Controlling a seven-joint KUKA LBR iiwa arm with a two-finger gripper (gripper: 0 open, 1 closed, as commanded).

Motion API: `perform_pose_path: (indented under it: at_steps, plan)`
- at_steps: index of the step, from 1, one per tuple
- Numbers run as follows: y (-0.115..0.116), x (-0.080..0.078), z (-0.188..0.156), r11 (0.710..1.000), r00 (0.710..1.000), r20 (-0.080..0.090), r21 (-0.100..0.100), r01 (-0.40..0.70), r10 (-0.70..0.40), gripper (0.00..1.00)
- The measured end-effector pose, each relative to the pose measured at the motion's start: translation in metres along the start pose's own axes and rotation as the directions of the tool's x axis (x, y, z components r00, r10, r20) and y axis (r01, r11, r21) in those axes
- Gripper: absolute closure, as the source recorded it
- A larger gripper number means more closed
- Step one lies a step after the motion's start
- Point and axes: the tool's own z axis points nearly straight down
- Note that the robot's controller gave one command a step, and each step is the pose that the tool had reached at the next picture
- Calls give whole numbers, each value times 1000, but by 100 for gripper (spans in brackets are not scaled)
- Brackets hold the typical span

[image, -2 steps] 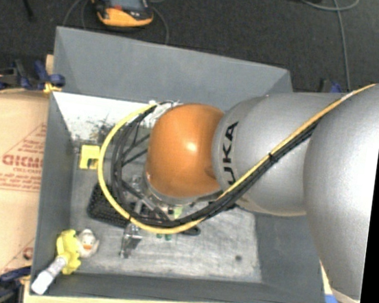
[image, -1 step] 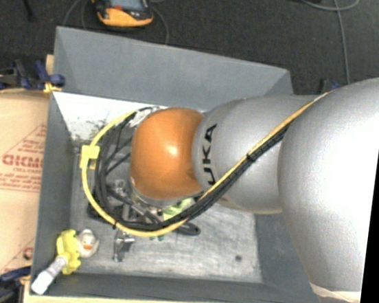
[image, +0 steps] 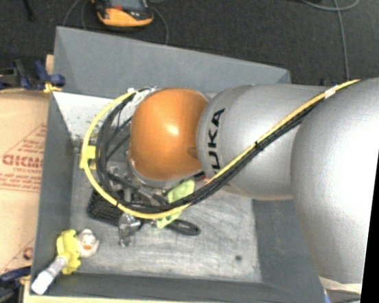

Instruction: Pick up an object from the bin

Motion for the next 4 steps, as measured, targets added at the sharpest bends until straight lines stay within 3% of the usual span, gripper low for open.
perform_pose_path:
  at_steps: [1,2,3,4]
  plan:
    - [-18,-32,63,913,913,13,-11,-407,407,100]
    - [-18,-32,63,913,913,13,-11,-408,408,100]
    - [-21,-30,21,894,894,-1,-1,-448,448,100]
    - [-18,-27,-1,865,865,4,-3,-502,502,100]
